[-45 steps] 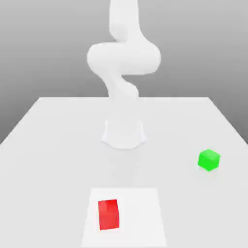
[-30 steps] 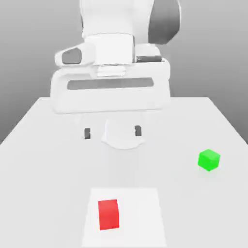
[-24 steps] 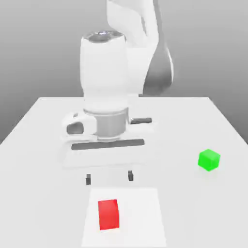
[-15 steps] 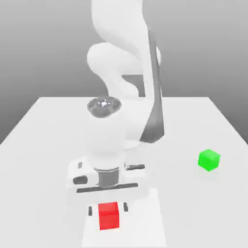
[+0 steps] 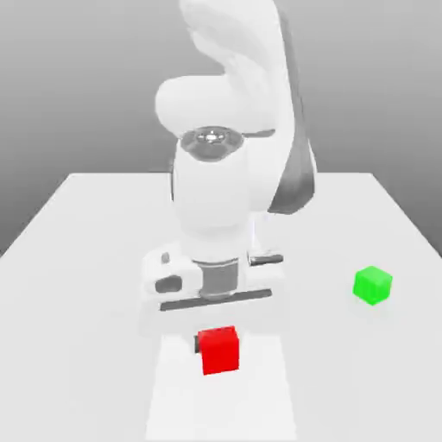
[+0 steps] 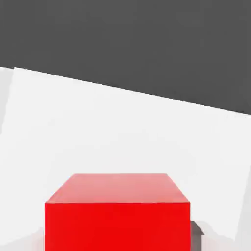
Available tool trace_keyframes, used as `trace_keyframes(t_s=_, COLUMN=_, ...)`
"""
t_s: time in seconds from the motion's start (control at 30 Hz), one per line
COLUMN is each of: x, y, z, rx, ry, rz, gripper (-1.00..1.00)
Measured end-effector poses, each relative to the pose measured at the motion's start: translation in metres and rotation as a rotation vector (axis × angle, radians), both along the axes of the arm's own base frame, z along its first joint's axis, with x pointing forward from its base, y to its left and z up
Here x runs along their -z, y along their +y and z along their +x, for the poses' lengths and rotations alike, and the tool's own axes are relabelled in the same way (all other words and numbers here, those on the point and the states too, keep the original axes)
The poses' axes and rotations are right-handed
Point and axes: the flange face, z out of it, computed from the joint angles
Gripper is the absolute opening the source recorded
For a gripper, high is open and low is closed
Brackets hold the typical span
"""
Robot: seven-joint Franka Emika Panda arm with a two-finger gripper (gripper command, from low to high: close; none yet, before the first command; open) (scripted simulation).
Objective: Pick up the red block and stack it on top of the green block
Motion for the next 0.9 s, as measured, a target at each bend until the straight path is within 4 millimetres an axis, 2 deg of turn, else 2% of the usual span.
trace_keyframes(t_s=0.1, x=-0.008, y=0.071, z=-0.036, rx=-0.148, ry=0.003, rz=0.011, gripper=-1.00)
trace_keyframes(t_s=0.17, x=-0.013, y=0.108, z=-0.064, rx=-0.234, ry=0.005, rz=0.013, gripper=-1.00)
trace_keyframes(t_s=0.27, x=-0.019, y=0.150, z=-0.109, rx=-0.347, ry=0.005, rz=0.010, gripper=-1.00)
trace_keyframes(t_s=0.37, x=-0.024, y=0.187, z=-0.164, rx=-0.484, ry=0.000, rz=-0.002, gripper=-1.00)
trace_keyframes(t_s=0.43, x=-0.026, y=0.206, z=-0.204, rx=-0.578, ry=-0.007, rz=-0.013, gripper=-1.00)
trace_keyframes(t_s=0.5, x=-0.019, y=0.214, z=-0.225, rx=-0.629, ry=-0.014, rz=-0.023, gripper=-1.00)
trace_keyframes(t_s=0.7, x=0.030, y=0.217, z=-0.232, rx=-0.646, ry=-0.018, rz=-0.027, gripper=-1.00)
trace_keyframes(t_s=0.73, x=0.036, y=0.216, z=-0.232, rx=-0.645, ry=-0.017, rz=-0.026, gripper=1.00)
trace_keyframes(t_s=0.9, x=0.036, y=0.215, z=-0.231, rx=-0.642, ry=-0.017, rz=-0.026, gripper=1.00)
